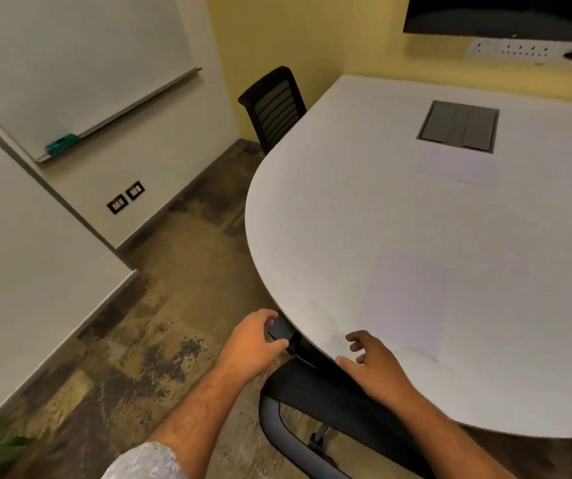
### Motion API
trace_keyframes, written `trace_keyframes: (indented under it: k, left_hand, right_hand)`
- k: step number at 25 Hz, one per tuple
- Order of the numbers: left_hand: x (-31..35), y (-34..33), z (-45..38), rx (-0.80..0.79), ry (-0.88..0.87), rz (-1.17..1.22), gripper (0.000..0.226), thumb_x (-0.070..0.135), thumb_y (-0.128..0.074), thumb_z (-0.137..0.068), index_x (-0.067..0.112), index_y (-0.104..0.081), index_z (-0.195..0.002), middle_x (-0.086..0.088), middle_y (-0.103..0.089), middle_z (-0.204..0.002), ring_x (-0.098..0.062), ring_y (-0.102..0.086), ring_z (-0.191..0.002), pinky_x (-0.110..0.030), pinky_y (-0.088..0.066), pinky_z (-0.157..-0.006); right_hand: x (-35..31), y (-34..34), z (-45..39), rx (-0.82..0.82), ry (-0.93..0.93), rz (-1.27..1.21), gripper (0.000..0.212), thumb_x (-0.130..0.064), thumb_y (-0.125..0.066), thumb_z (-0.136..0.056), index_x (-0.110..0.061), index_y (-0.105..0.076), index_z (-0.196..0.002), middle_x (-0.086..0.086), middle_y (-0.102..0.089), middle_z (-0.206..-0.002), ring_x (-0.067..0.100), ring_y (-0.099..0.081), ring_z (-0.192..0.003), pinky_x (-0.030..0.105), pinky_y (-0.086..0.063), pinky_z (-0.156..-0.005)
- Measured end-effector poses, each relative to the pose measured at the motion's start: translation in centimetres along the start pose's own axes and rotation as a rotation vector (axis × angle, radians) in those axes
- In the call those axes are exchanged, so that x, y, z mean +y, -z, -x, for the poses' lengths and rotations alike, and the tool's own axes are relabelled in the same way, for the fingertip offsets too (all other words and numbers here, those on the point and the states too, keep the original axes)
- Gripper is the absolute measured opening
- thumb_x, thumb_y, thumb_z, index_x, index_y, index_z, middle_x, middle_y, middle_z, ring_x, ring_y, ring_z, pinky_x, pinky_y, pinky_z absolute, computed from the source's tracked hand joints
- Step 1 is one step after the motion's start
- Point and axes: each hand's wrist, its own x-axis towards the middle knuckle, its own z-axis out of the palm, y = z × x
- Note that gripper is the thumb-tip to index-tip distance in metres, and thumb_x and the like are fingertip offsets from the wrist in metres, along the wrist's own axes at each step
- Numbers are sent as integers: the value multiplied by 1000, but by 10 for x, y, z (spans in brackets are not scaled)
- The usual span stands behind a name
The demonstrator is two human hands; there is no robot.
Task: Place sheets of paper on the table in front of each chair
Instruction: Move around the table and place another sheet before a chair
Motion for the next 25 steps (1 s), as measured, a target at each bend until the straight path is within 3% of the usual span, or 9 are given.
trace_keyframes:
  k: [3, 10, 14, 17, 22, 25]
  left_hand:
    - [-22, 2, -31, -57, 58, 132, 51, 37, -79, -85, 29, -61, -132, 14, -63, -124, -6, -59, -116, -18, -44, -84]
    - [-63, 27, -135, -207, -21, 219, 45, 26, -82, -84, 21, -67, -126, 9, -68, -118, -9, -62, -109, -21, -48, -88]
    - [-92, 78, -190, -345, 20, 372, 35, 27, -82, -86, 21, -70, -118, 6, -71, -117, -4, -66, -104, -17, -50, -77]
    - [-103, 121, -219, -385, 3, 405, 31, 27, -80, -88, 24, -69, -116, 8, -70, -116, -4, -66, -105, -21, -50, -78]
    - [-94, 164, -285, -435, -45, 430, 29, 19, -81, -88, 21, -69, -114, 3, -72, -115, -8, -67, -107, -16, -49, -78]
    - [-75, 171, -329, -450, -71, 421, 26, 18, -81, -88, 22, -70, -111, 1, -71, -118, -17, -66, -110, -27, -52, -82]
  right_hand:
    - [-14, -7, -18, 60, -42, -10, 49, -51, -75, -89, -37, -54, -132, -9, -62, -121, 10, -64, -99, 21, -46, -73]
    - [-77, -54, -77, 202, -149, -29, 50, -47, -76, -90, -33, -55, -133, -9, -60, -121, 15, -65, -103, 30, -49, -82]
    - [-132, -103, -114, 286, -257, -102, 49, -47, -76, -89, -33, -56, -132, -7, -60, -122, 15, -64, -101, 27, -47, -79]
    - [-165, -122, -134, 321, -295, -154, 49, -50, -74, -89, -37, -54, -132, -10, -59, -122, 13, -64, -103, 23, -47, -77]
    - [-197, -113, -170, 445, -328, -179, 43, -51, -73, -90, -42, -53, -127, -17, -59, -117, 4, -63, -100, 18, -46, -76]
    - [-201, -95, -198, 586, -348, -228, 40, -46, -77, -89, -41, -55, -122, -16, -62, -112, 2, -65, -93, 18, -49, -76]
